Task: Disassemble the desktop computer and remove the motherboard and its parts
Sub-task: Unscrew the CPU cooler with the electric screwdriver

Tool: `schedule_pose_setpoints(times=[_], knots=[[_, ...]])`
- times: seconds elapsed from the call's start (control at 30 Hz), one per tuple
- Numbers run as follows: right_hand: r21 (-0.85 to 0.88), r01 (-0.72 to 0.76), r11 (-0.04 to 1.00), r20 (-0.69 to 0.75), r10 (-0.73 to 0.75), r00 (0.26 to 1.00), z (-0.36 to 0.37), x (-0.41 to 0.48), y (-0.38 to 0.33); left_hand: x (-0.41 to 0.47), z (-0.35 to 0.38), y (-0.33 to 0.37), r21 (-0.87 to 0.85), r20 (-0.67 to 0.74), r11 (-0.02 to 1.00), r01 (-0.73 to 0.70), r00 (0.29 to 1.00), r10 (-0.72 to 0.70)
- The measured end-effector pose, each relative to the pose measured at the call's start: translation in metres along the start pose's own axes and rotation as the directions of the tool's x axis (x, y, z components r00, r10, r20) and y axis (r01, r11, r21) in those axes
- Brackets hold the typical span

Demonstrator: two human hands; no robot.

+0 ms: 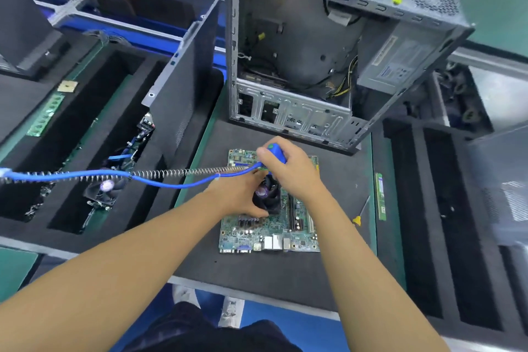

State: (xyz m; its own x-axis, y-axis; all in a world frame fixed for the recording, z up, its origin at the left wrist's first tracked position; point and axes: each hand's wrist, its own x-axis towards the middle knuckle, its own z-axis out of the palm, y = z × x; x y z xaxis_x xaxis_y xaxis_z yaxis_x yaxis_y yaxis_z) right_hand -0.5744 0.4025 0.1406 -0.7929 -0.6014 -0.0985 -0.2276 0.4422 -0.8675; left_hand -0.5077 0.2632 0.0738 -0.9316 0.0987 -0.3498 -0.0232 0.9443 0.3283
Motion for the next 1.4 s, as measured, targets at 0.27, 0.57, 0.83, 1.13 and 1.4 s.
schedule_pose_setpoints(times=[0.27,0.57,0.83,1.13,1.4], knots=[[0.234,-0.015,0.972,-0.061,0.03,0.998,-0.001,0.001,0.002,-0.006,0.016,-0.003,0.194,-0.259,0.976,-0.102,0.954,0.152],[0.556,0.049,0.83,-0.034,-0.036,0.999,0.015,0.016,-0.025,-0.017,0.025,-0.037,-0.264,-0.218,0.963,-0.052,0.976,-0.007],[0.656,0.076,0.751,-0.011,-0.091,0.996,0.047,0.045,-0.02,-0.023,0.054,-0.055,-0.276,-0.234,0.961,0.031,0.967,-0.099],[0.657,0.081,0.749,-0.019,-0.091,0.996,0.067,0.053,0.0,-0.02,0.061,-0.059,-0.214,-0.282,0.977,0.01,0.957,-0.071],[0.653,0.077,0.754,-0.017,-0.087,0.996,0.069,0.05,0.007,-0.019,0.056,-0.053,-0.079,-0.272,0.996,0.035,0.961,-0.055]])
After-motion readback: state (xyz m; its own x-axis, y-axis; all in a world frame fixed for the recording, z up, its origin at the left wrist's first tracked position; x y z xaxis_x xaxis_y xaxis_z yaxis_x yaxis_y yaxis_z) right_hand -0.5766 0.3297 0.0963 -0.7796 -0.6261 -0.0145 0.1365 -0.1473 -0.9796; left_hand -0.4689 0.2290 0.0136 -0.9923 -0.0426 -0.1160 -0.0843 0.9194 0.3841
